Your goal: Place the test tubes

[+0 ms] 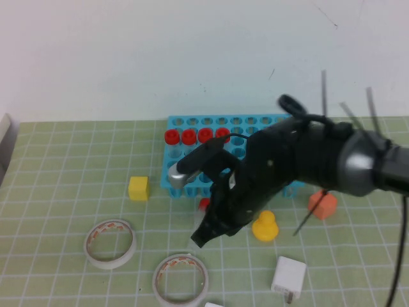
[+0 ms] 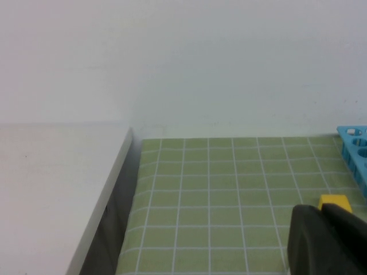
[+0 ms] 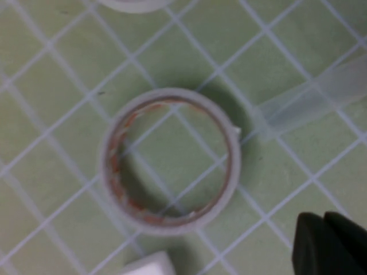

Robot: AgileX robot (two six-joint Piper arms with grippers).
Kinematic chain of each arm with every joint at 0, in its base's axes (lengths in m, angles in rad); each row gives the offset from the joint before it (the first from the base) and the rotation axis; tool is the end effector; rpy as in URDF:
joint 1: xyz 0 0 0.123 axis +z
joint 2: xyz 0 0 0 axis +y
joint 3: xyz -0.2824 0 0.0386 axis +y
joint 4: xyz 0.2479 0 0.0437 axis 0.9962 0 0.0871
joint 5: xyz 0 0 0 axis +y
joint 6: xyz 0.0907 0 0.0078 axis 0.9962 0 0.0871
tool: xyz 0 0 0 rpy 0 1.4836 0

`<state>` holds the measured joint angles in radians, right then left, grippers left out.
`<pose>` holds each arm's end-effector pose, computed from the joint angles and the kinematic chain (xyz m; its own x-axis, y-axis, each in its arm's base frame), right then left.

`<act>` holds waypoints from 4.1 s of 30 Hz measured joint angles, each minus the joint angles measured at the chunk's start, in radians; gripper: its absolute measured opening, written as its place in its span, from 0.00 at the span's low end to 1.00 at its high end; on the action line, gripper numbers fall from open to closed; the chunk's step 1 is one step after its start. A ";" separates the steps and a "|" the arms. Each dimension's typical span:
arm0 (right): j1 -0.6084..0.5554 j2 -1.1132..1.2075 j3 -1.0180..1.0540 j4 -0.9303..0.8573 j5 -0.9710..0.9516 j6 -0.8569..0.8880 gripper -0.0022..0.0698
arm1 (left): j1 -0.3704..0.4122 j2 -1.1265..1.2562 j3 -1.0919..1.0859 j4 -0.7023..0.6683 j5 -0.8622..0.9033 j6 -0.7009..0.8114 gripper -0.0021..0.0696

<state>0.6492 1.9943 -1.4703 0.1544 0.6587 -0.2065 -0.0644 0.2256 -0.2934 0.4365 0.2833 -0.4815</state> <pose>0.3370 0.2665 0.1980 -0.6502 -0.5984 -0.4681 -0.6936 0.7190 0.0443 0.0682 0.0064 0.2748 -0.0992 -0.0537 -0.9936 -0.0595 0.9971 -0.0479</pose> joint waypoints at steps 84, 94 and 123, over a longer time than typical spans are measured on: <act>0.003 0.440 -0.467 -0.191 0.347 0.248 0.35 | 0.000 0.000 0.002 0.002 -0.055 0.001 0.03; 0.009 0.404 -0.534 -0.187 0.502 0.188 0.35 | 0.000 0.000 0.002 0.002 -0.062 0.001 0.03; 0.027 -0.480 0.044 -0.252 0.114 0.109 0.35 | 0.000 0.000 0.042 -0.139 -0.063 -0.065 0.03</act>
<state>0.6765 1.5142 -1.4263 -0.0979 0.7727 -0.0975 -0.0644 0.2256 -0.2511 0.2971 0.2201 -0.5461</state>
